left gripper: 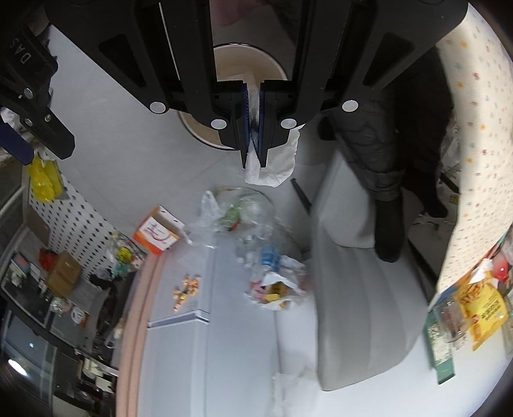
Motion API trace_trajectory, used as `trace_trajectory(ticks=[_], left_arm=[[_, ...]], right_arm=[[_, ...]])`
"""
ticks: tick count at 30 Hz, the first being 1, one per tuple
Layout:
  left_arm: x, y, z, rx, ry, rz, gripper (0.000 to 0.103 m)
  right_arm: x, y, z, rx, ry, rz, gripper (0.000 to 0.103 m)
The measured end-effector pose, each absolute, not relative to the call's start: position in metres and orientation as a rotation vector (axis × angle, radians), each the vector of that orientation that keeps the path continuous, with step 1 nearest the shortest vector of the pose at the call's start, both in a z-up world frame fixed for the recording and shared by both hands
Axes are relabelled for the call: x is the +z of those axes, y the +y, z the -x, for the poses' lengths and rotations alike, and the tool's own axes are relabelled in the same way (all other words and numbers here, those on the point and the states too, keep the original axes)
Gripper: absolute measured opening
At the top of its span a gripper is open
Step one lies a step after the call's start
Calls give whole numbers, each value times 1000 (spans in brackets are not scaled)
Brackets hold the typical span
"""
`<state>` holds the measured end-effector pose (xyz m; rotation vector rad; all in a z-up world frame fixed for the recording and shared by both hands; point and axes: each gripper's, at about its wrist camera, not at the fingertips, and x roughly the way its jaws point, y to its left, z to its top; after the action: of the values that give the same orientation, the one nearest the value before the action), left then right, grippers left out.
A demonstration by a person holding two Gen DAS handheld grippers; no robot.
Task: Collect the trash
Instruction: 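Open the right gripper over the bin, then open the left gripper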
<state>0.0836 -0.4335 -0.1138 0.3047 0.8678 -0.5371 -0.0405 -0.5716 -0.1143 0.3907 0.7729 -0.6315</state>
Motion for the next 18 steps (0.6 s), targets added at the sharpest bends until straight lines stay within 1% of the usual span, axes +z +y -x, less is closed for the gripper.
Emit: trace_trajectory(ticks=[5,7,8,9,10,11,13,15,18], left_arm=[[-116,-450,-74,-574,871,-328,6],[-117,-453,-73,-576,875,-336,10],[-118,-454,-72,-569,872,-347,23],[-118,-453,-72,-571,871,-344,39],[-117,-451,-72,-570,872,-337,46],[-117,-450,-72,-564,869,-333,50],[-116,-449,-73,-554,867,-337,52],[-114,-447,-73,-557,867,-332,62],[-109,-443,-73,-556,850,-332,73]], right_arm=[[-118,-580,52,-650,771,-404,75],[-120,-581,54,-654,771,-405,76],[-121,-582,54,-653,773,-404,76],[-121,-582,53,-651,774,-401,76],[-122,-581,54,-651,774,-400,76],[-121,-579,53,-652,775,-400,76],[-121,-579,53,-652,775,-404,77],[-121,-579,52,-652,774,-403,77],[-118,-579,52,-649,770,-395,78]])
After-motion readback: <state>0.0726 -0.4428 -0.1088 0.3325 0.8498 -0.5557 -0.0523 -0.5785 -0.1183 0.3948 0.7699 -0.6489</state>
